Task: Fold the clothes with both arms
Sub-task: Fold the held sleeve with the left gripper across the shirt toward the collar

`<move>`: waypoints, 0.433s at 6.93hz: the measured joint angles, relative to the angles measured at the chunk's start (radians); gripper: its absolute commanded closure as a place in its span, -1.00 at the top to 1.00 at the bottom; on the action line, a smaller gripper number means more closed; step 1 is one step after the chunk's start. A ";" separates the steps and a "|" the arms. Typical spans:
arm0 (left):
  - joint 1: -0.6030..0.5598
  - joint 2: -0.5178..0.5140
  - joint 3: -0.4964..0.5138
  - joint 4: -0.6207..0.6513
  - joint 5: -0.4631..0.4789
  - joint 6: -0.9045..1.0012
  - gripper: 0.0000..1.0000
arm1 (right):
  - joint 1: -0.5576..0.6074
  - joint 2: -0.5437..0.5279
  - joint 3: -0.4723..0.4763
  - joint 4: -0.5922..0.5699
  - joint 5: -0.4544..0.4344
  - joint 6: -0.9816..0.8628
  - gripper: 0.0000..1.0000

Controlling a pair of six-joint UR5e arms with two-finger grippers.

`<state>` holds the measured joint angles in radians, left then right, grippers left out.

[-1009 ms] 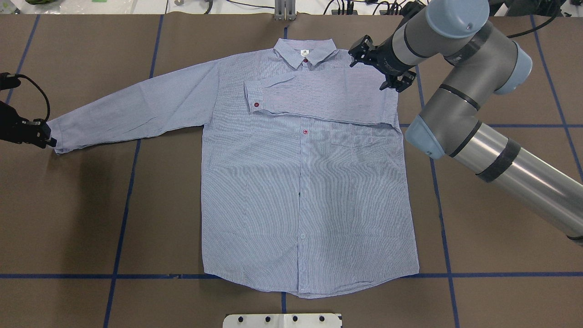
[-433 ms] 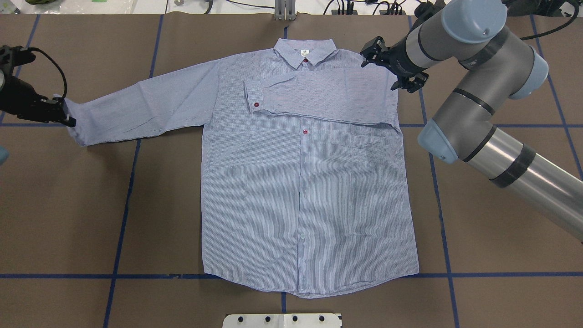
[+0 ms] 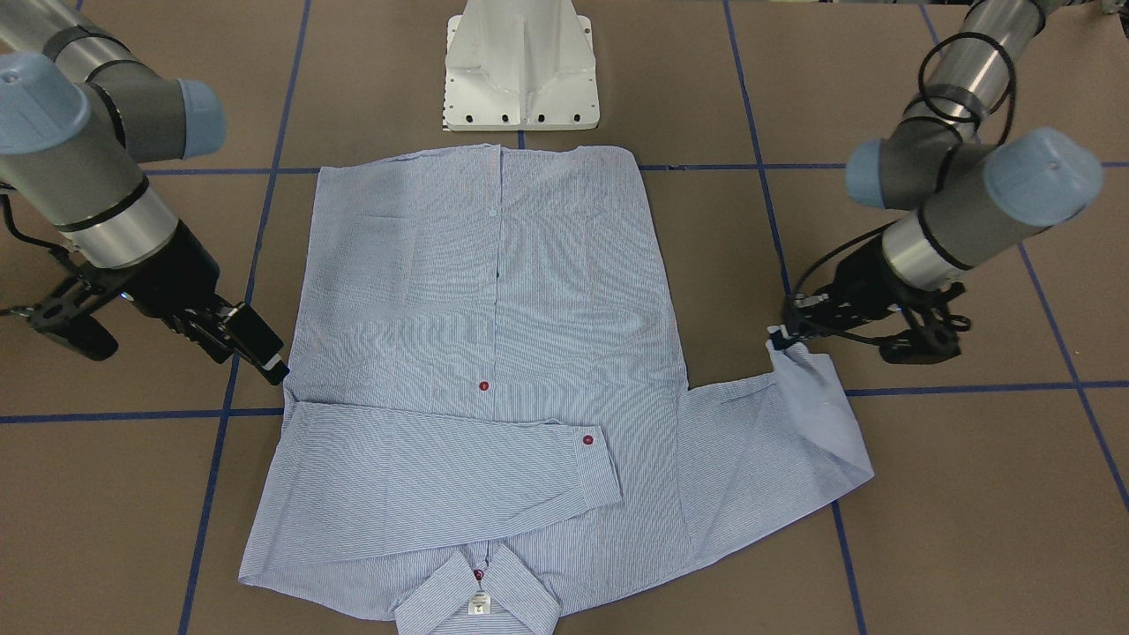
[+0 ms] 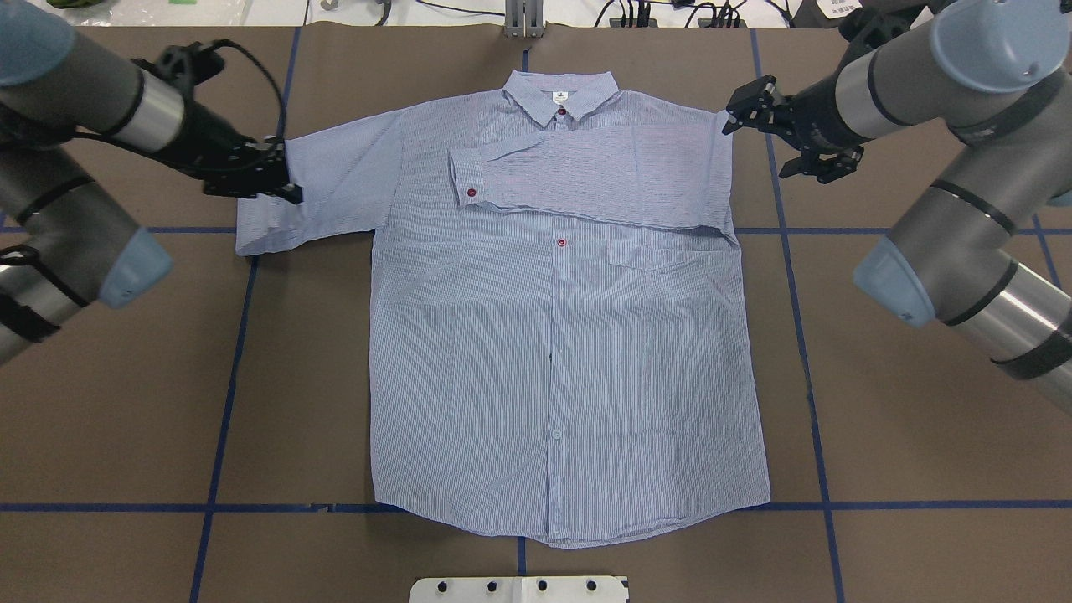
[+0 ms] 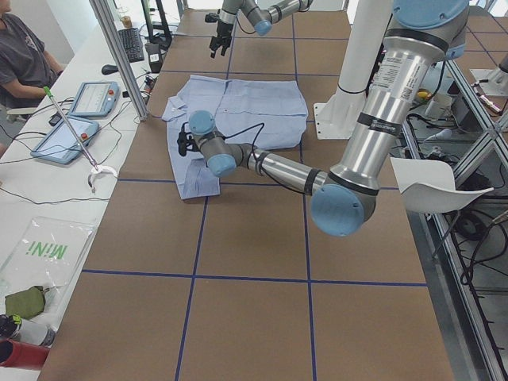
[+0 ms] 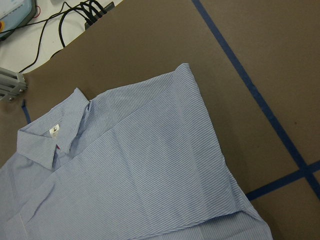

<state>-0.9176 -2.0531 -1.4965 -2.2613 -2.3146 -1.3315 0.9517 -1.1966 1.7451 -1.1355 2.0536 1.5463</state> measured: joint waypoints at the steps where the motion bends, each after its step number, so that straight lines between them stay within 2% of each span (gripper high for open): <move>1: 0.084 -0.096 0.019 0.001 0.089 -0.114 -1.00 | 0.030 -0.041 0.026 0.001 0.035 -0.020 1.00; 3: 0.215 -0.309 0.127 -0.001 0.260 -0.273 -1.00 | 0.075 -0.108 0.053 0.006 0.083 -0.086 1.00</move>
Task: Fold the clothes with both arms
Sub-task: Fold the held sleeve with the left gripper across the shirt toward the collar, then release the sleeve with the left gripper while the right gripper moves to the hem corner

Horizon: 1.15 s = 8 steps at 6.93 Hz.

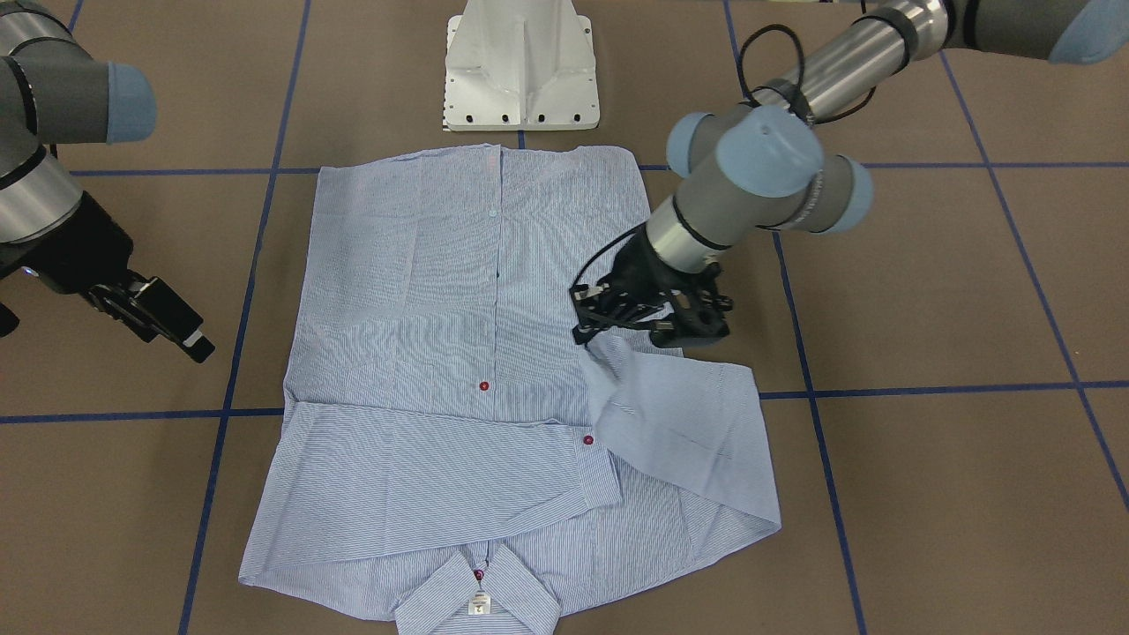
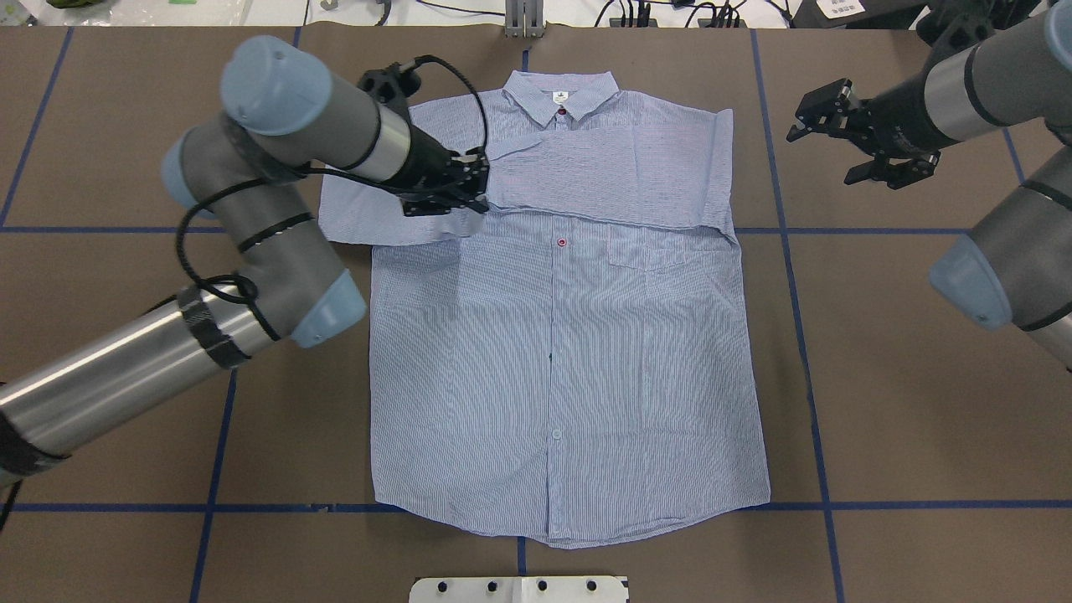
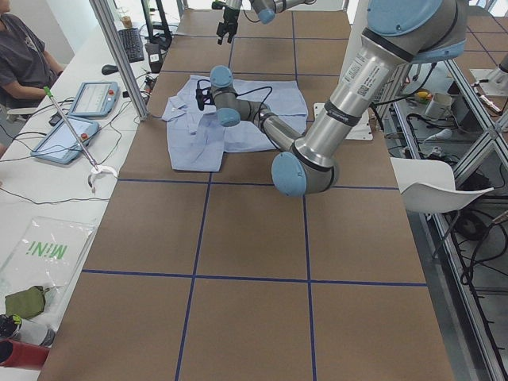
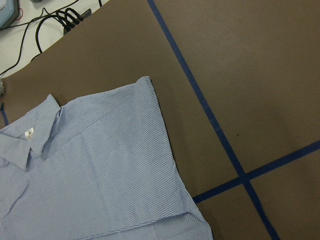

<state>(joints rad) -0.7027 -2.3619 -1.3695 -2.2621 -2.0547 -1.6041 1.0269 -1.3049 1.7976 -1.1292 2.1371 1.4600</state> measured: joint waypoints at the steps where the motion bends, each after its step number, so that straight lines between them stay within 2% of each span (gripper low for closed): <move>1: 0.045 -0.097 0.062 -0.003 0.073 -0.039 -1.00 | 0.009 -0.015 0.004 0.001 0.006 -0.015 1.00; 3: 0.074 -0.198 0.113 -0.005 0.128 -0.080 -1.00 | 0.014 -0.023 0.003 0.002 0.009 -0.023 1.00; 5: 0.076 -0.215 0.119 -0.007 0.152 -0.090 -0.98 | 0.014 -0.023 -0.003 0.002 0.008 -0.023 1.00; 6: 0.077 -0.219 0.124 -0.011 0.175 -0.091 -0.85 | 0.013 -0.023 -0.004 0.002 0.007 -0.023 1.00; 7: 0.080 -0.222 0.134 -0.014 0.187 -0.092 -0.52 | 0.012 -0.024 -0.006 0.002 0.006 -0.023 1.00; 8: 0.086 -0.235 0.154 -0.020 0.199 -0.094 -0.30 | 0.013 -0.029 -0.007 0.002 0.006 -0.024 1.00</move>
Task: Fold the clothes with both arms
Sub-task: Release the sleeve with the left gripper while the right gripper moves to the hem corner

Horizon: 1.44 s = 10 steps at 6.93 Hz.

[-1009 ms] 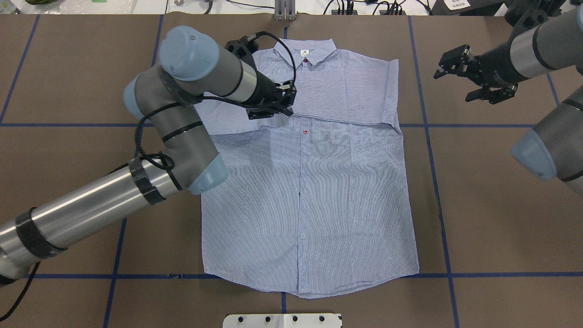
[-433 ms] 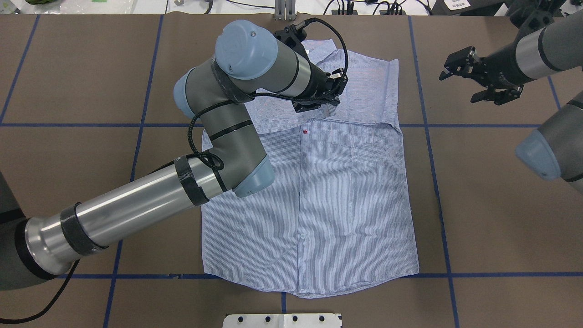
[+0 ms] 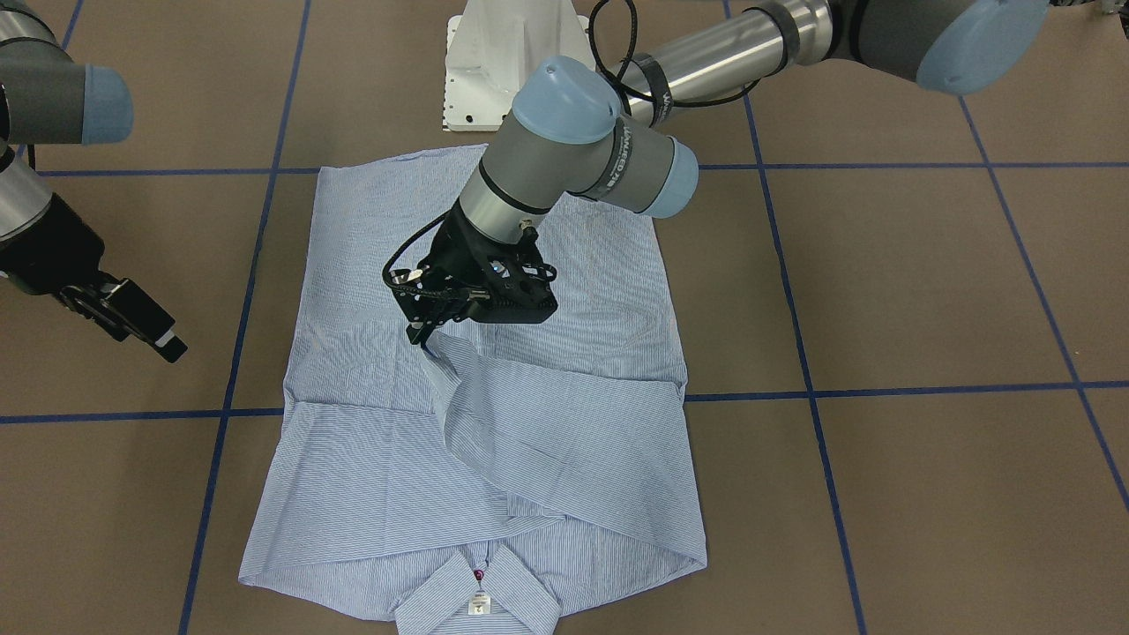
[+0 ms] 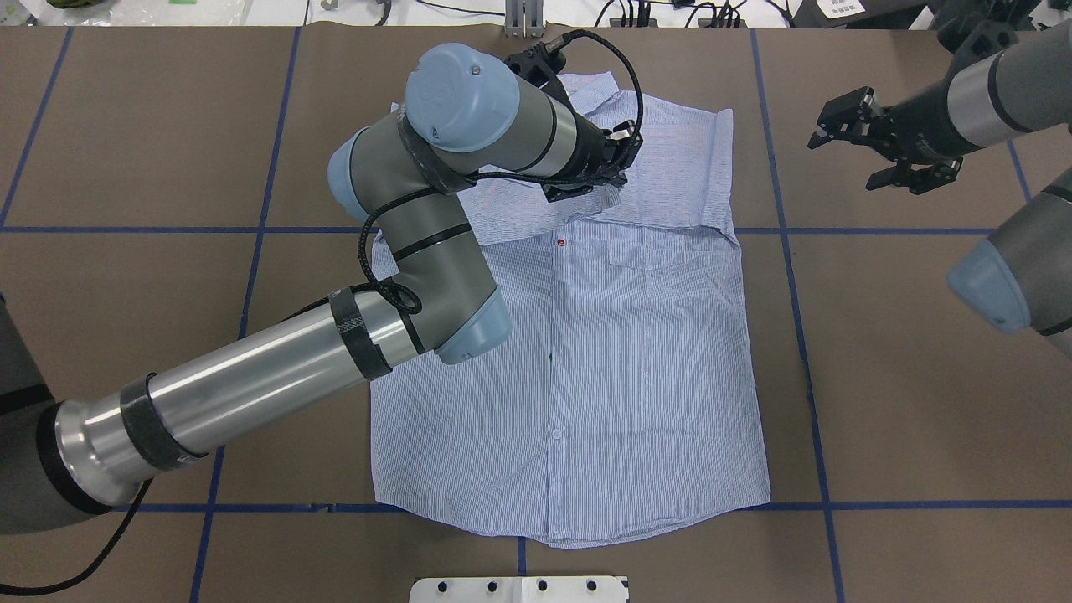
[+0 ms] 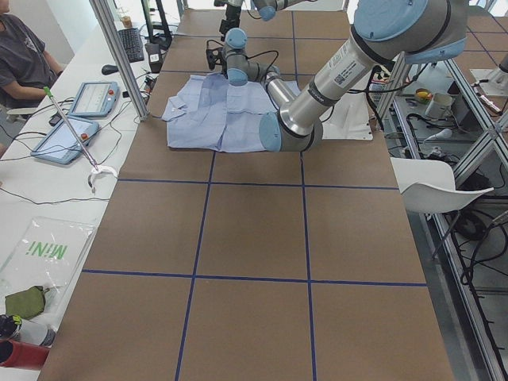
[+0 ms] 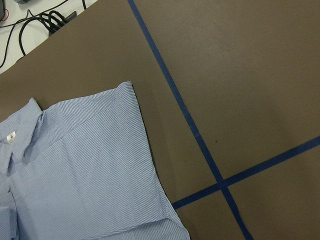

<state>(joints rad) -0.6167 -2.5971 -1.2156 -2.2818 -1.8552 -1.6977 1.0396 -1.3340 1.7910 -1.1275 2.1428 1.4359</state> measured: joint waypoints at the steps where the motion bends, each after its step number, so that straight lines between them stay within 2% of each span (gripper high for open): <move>1: 0.009 -0.021 0.024 -0.008 0.016 -0.003 0.56 | 0.001 -0.014 0.000 0.001 0.000 -0.010 1.00; 2: 0.018 -0.036 0.035 -0.012 0.026 -0.005 0.82 | 0.001 -0.034 0.003 0.002 -0.001 -0.029 1.00; 4: 0.024 -0.046 0.027 -0.012 0.028 -0.005 0.81 | -0.001 -0.063 0.016 0.004 -0.005 -0.039 1.00; 5: 0.022 -0.016 -0.014 -0.007 0.016 -0.001 0.80 | -0.019 -0.071 0.031 0.004 -0.010 -0.032 1.00; 6: 0.014 0.056 -0.086 -0.003 -0.019 0.015 0.79 | -0.062 -0.083 0.059 0.004 -0.024 -0.001 1.00; 7: 0.000 0.173 -0.188 0.002 -0.068 0.065 0.79 | -0.144 -0.116 0.115 0.002 -0.078 0.086 0.99; 9: -0.025 0.428 -0.403 0.008 -0.117 0.208 0.80 | -0.399 -0.237 0.273 0.000 -0.280 0.334 0.97; 10: -0.031 0.525 -0.480 0.009 -0.134 0.244 0.80 | -0.568 -0.303 0.339 -0.001 -0.407 0.480 0.94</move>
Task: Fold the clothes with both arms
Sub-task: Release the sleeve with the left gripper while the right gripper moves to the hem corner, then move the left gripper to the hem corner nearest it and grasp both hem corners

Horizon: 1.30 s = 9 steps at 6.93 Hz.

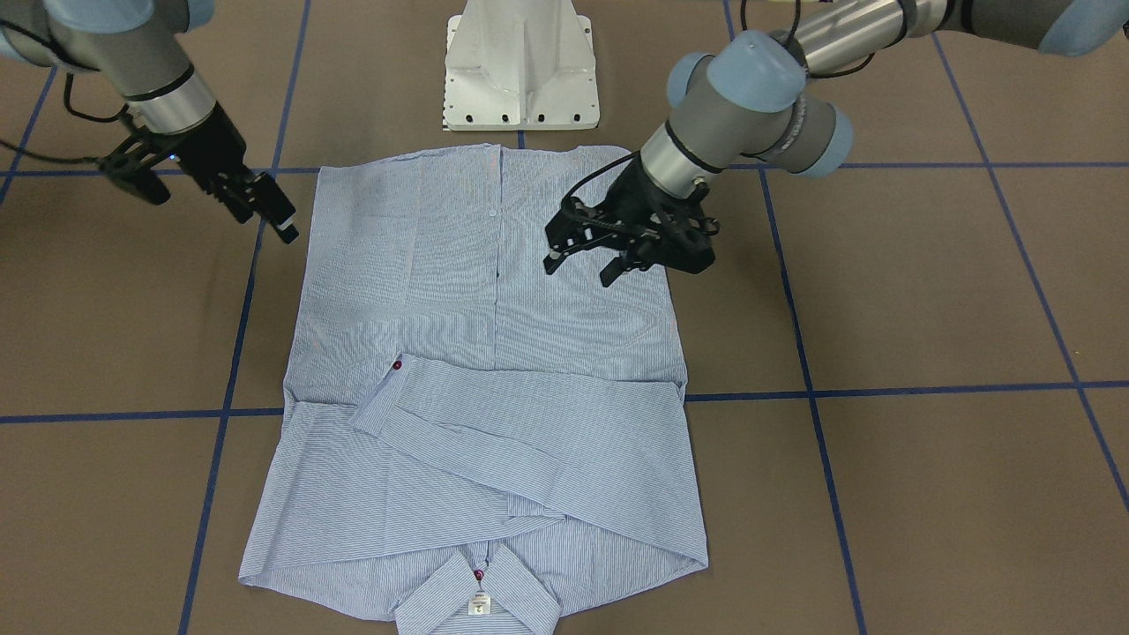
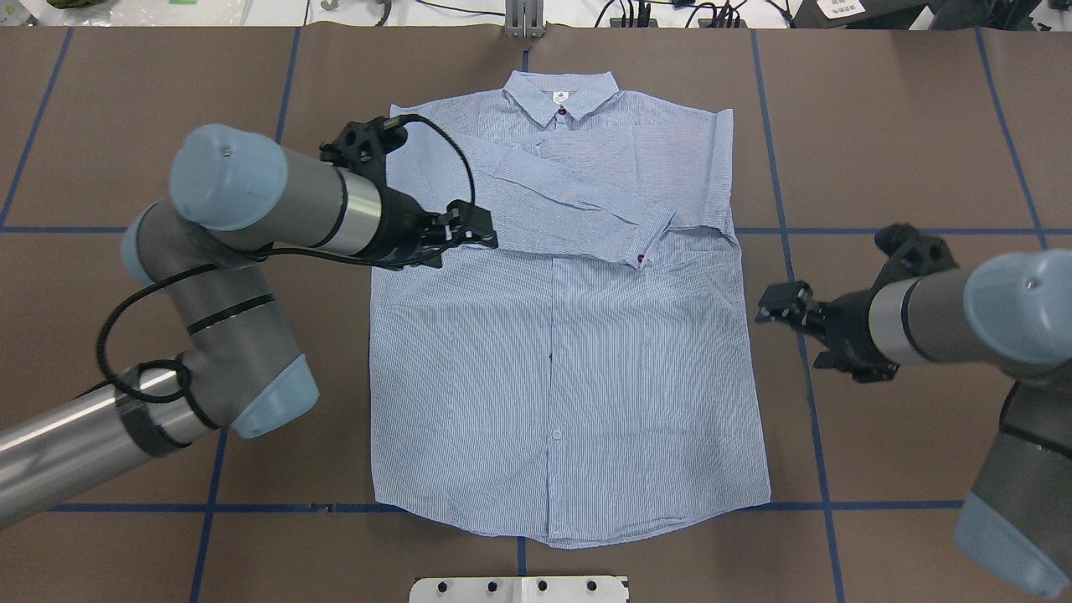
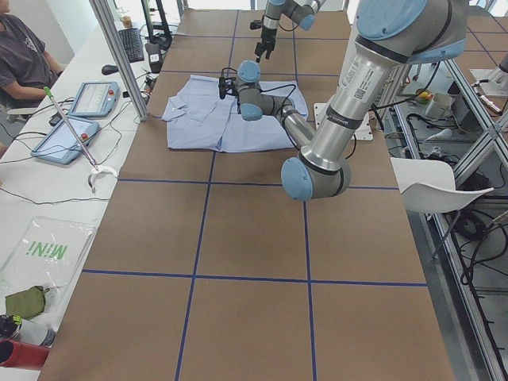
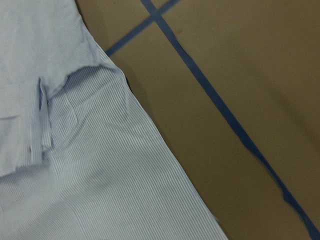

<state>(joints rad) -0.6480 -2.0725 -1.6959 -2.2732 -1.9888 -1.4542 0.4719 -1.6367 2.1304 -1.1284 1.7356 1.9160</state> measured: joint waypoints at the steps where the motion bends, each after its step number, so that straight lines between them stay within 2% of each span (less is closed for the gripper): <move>1: -0.002 0.049 -0.040 0.005 -0.005 0.010 0.82 | -0.166 -0.047 0.036 -0.002 -0.131 0.130 0.90; 2: -0.002 0.068 -0.059 0.018 -0.006 0.011 0.82 | -0.305 -0.067 0.045 -0.005 -0.242 0.245 0.85; 4: 0.006 0.075 -0.074 0.035 -0.005 0.002 0.83 | -0.410 -0.070 0.012 -0.008 -0.340 0.343 0.77; 6: 0.015 0.075 -0.074 0.038 -0.003 -0.017 0.83 | -0.419 -0.068 -0.018 -0.008 -0.364 0.357 0.43; 8: 0.018 0.075 -0.072 0.038 -0.001 -0.020 0.83 | -0.418 -0.072 -0.021 -0.009 -0.367 0.360 0.32; 9: 0.019 0.075 -0.072 0.038 -0.001 -0.020 0.83 | -0.418 -0.075 -0.025 -0.009 -0.367 0.360 -0.06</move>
<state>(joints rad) -0.6294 -1.9972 -1.7676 -2.2350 -1.9898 -1.4745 0.0536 -1.7118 2.1058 -1.1377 1.3684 2.2762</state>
